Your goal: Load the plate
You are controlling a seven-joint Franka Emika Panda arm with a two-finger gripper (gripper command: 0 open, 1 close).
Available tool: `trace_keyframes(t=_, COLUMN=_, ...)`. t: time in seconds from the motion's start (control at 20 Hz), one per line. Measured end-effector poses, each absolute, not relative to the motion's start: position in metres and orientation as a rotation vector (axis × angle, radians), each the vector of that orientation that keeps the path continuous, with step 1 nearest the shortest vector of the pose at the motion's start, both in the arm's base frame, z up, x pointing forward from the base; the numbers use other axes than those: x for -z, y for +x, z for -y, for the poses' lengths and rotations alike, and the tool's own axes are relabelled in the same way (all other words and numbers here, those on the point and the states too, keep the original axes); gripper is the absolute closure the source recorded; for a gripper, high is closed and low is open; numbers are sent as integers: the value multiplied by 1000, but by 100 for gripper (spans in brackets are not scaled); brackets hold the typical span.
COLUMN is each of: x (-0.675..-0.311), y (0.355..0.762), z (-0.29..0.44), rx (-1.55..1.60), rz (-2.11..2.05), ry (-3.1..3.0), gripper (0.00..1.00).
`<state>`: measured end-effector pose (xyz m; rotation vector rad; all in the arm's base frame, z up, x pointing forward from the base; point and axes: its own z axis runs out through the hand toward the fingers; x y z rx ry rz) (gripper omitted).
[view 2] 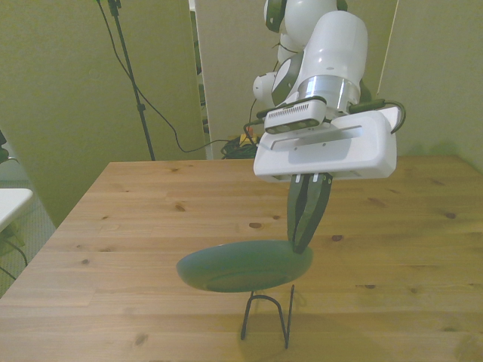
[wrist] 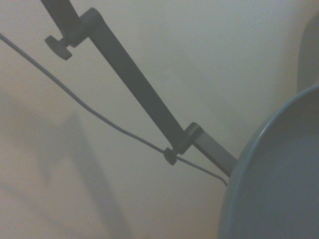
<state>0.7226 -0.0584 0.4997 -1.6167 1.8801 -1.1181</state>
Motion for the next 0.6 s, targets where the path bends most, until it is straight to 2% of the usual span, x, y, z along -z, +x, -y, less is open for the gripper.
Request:
trace_keyframes(t=0.25, x=-480, y=725, z=49, rx=1148, rz=-1873, ry=-1632, gripper=100)
trace_keyframes(t=0.6, x=-479, y=725, z=36, rx=1150, rz=-1865, ry=-1635, gripper=100)
